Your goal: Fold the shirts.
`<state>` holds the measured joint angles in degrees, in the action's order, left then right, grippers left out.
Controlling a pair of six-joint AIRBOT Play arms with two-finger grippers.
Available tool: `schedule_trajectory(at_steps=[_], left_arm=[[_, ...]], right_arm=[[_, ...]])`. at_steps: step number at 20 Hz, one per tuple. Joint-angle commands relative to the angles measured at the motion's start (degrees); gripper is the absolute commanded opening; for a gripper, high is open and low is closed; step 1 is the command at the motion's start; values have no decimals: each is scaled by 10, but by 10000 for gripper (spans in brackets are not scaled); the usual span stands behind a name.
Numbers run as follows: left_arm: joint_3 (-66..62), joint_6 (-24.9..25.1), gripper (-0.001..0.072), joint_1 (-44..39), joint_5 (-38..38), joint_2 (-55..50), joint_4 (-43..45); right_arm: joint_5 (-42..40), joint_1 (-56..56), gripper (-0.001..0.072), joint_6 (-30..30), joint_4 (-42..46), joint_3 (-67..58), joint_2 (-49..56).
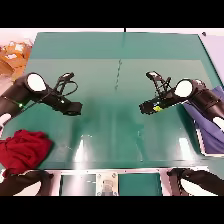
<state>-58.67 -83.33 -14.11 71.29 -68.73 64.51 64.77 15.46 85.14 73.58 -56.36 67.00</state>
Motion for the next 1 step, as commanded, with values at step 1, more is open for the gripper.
schedule_trajectory(at_steps=[1], left_arm=[[2,-2,20,-1,-2,2,1]], right_arm=[[2,3,21,-3,0,0,1]])
